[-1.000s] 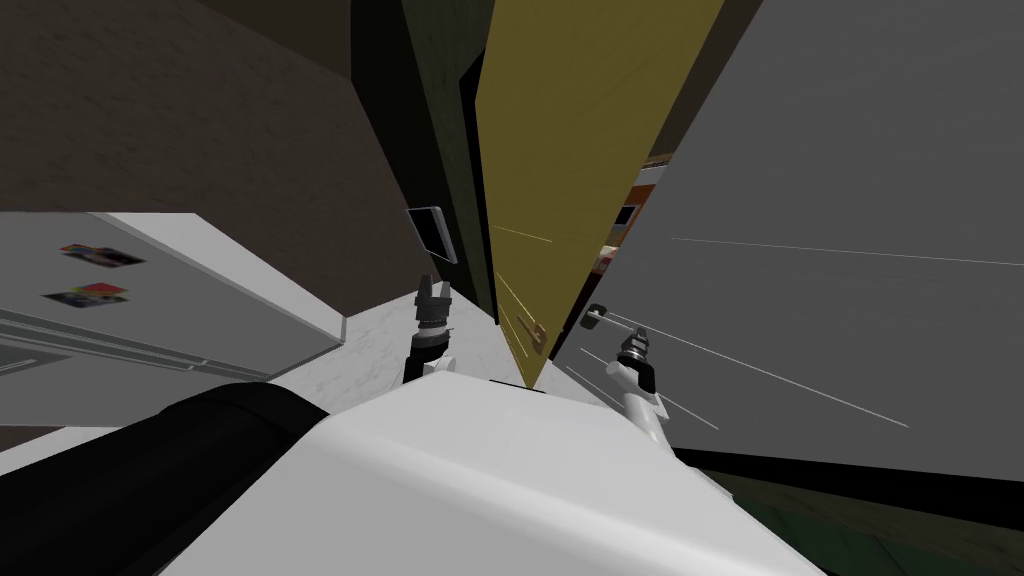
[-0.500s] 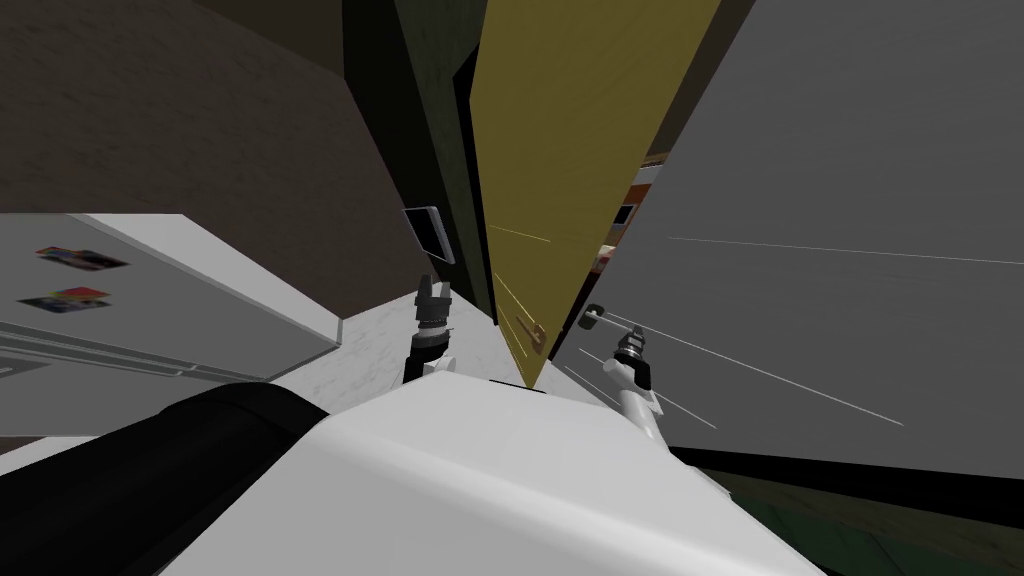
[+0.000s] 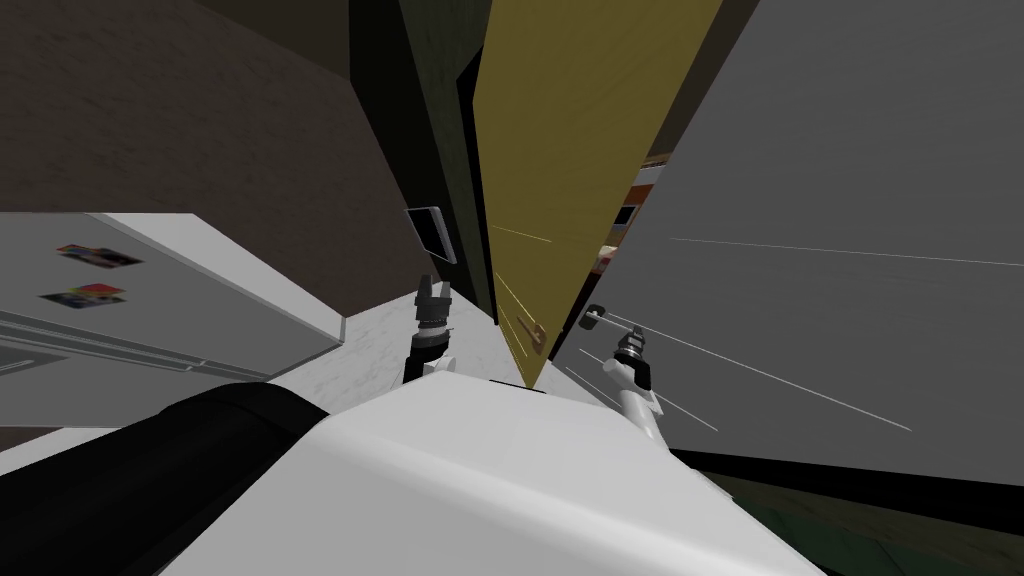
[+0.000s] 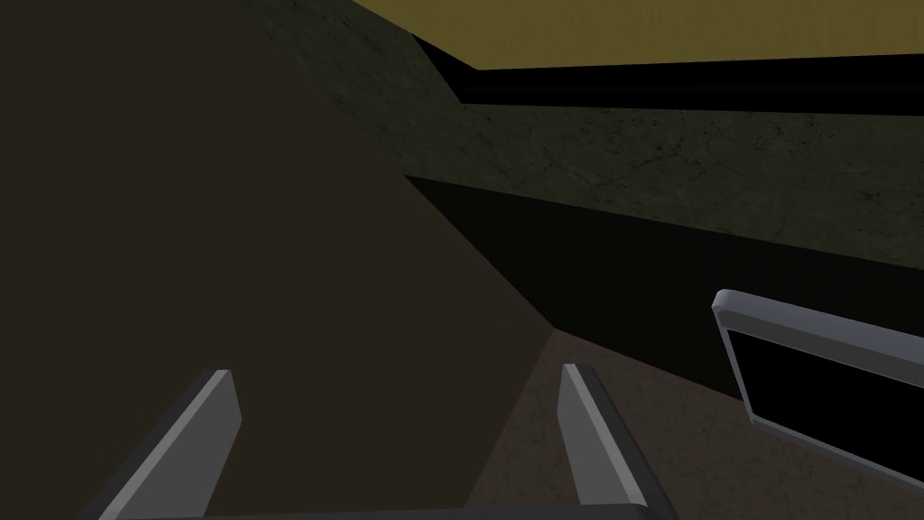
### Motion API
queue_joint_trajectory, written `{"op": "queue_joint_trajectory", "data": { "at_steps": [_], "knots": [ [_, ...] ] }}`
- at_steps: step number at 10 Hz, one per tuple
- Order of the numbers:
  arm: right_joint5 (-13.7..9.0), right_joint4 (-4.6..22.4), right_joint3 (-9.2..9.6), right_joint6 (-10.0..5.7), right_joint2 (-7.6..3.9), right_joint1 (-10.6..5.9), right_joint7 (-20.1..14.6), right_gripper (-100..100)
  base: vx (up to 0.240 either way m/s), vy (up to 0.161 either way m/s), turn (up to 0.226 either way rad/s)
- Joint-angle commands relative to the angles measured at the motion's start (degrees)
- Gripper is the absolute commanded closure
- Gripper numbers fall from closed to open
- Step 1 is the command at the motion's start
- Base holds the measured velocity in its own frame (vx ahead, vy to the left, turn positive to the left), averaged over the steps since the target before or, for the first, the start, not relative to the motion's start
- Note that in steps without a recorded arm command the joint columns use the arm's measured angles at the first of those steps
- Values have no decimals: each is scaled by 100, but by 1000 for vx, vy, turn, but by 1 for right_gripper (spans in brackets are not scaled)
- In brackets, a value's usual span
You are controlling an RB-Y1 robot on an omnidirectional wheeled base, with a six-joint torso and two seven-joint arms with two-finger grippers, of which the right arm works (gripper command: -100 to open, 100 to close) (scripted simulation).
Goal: Pull the door open
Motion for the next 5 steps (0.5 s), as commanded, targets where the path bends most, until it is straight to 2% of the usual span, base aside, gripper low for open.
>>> {"op": "queue_joint_trajectory", "data": {
  "at_steps": [1, 5],
  "knots": [
    [-85, 33, -80, -40, -31, 8, 160, -100, -1, 1, -34],
    [-295, 116, -250, -139, -70, -9, 557, -100, -3, 12, -31]
  ]
}}
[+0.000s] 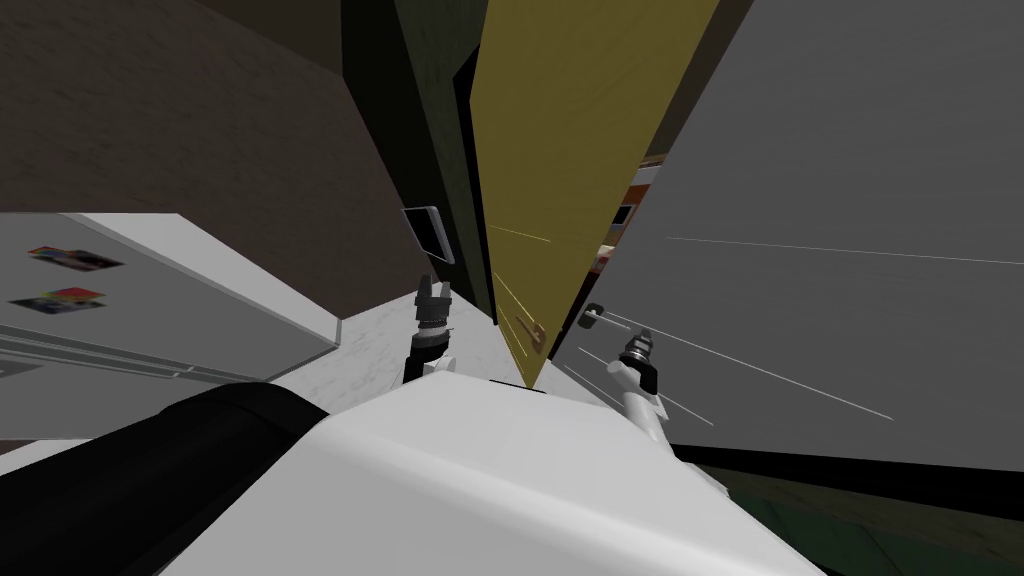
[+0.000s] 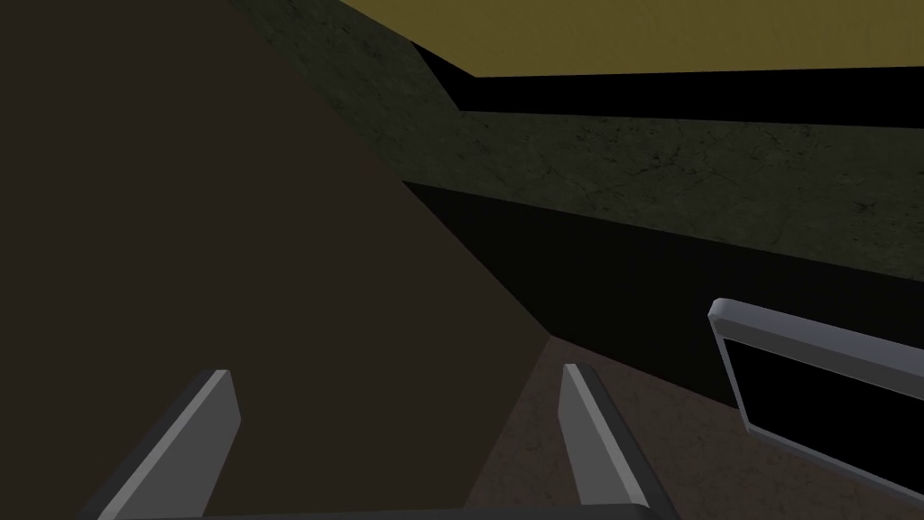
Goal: Pull the door open
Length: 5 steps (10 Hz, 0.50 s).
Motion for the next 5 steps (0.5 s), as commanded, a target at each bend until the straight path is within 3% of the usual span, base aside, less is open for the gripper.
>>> {"op": "queue_joint_trajectory", "data": {
  "at_steps": [1, 5],
  "knots": [
    [-98, 21, -66, -38, 6, -16, 197, -100, -4, 7, -17],
    [-318, 127, -127, -138, 139, -188, 628, -100, -1, -1, 5]
  ]
}}
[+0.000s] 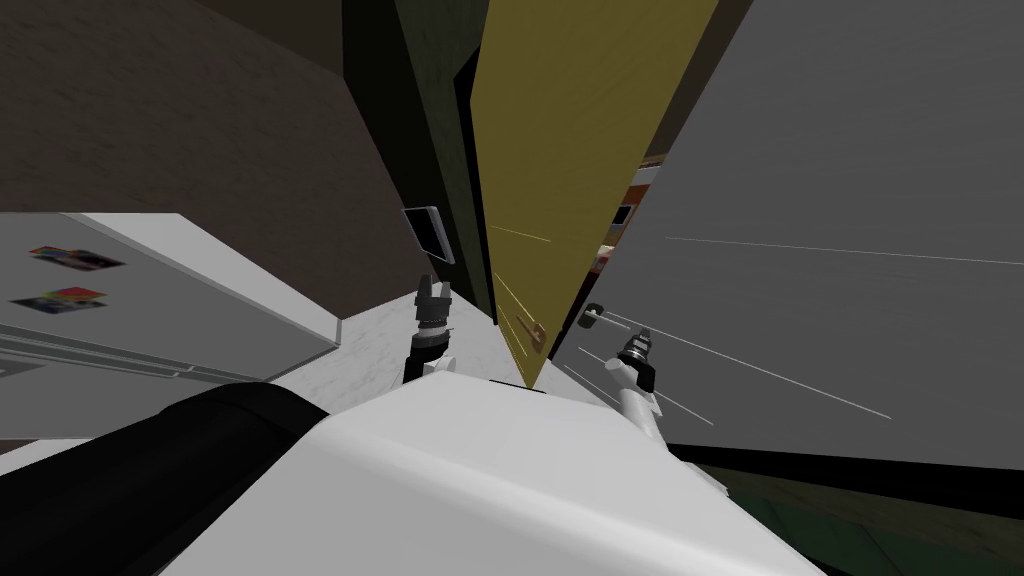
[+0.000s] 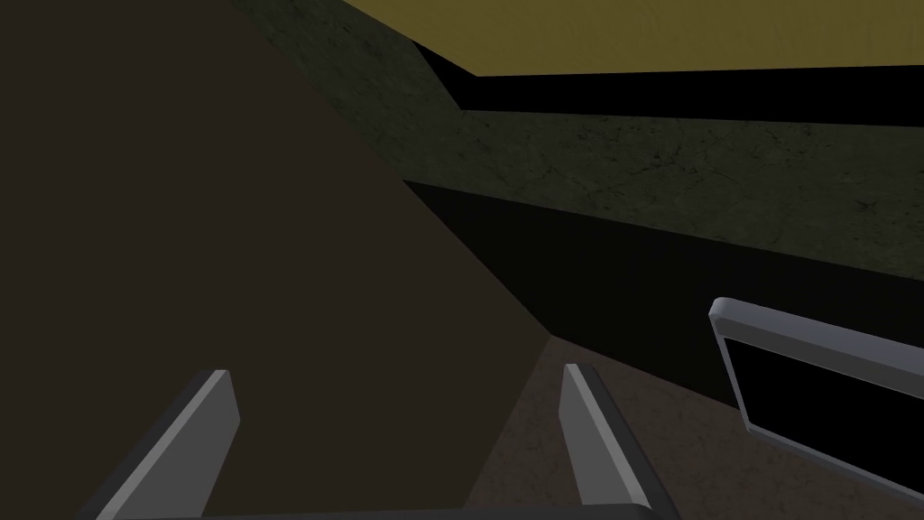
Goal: Pull the door open
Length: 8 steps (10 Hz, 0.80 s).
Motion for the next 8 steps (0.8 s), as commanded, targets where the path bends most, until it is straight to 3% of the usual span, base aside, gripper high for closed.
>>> {"op": "queue_joint_trajectory", "data": {
  "at_steps": [1, 3, 5, 8],
  "knots": [
    [-95, 94, 39, -69, 122, -153, 188, -100, -2, -17, 51],
    [-147, 127, 136, -93, 327, -346, 302, -100, 28, -31, 61],
    [-158, 135, 194, -99, 431, -437, 330, -100, 28, -26, -30],
    [-158, 135, 194, -99, 431, -437, 330, -100, 3, -6, 3]
  ]
}}
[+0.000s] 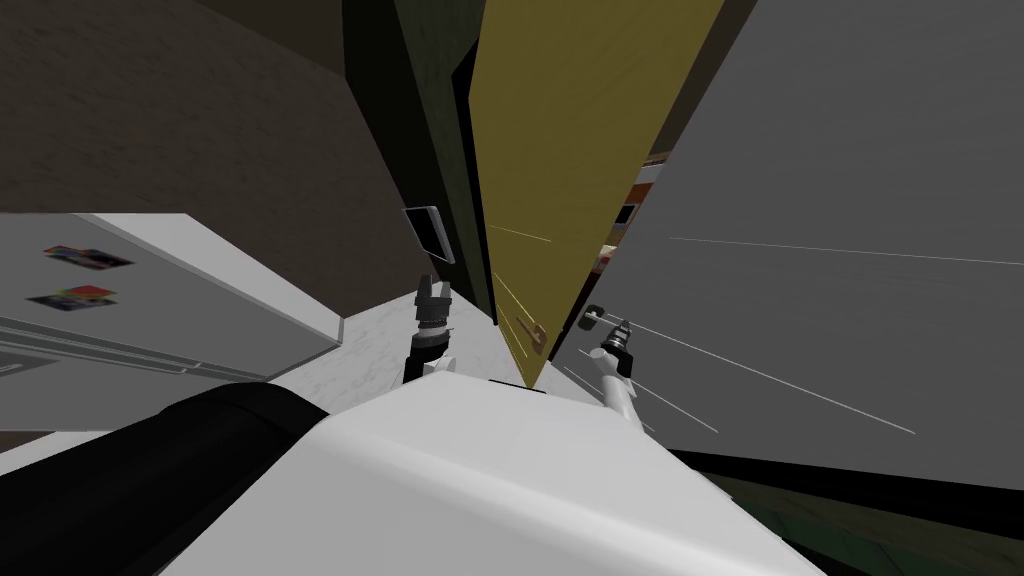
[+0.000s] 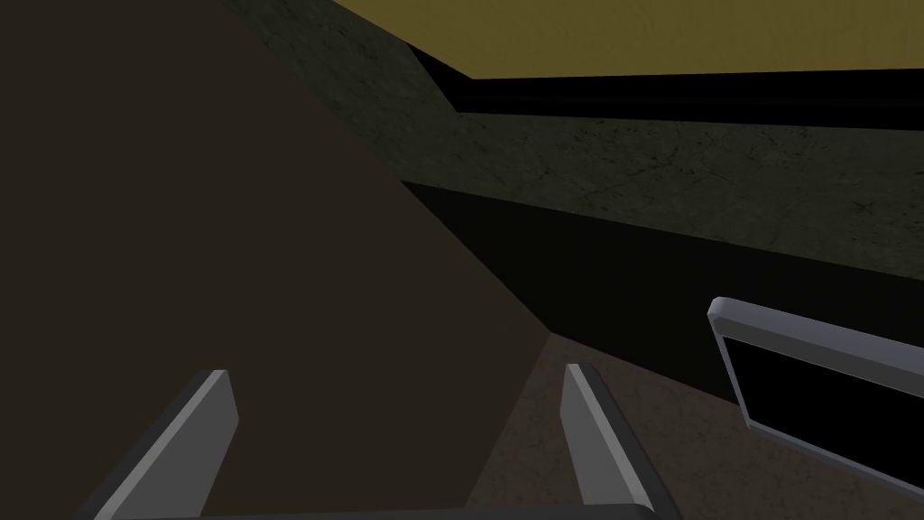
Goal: Pull the door open
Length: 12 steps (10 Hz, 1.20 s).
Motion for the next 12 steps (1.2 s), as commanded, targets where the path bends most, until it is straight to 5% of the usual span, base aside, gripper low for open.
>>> {"op": "queue_joint_trajectory", "data": {
  "at_steps": [1, 6, 7, 11, 12],
  "knots": [
    [0, 10, 3, -7, -4, -2, -6, -100, 13, 11, -53],
    [0, 10, 3, -7, -4, -2, -6, -100, 3, -8, 7],
    [-106, 38, -144, -64, -192, 132, 87, -100, -47, -4, -41],
    [-405, 159, -408, -237, -487, 278, 380, -100, -30, -6, 9],
    [-405, 159, -408, -237, -487, 278, 380, -100, -3, -7, 6]
  ]
}}
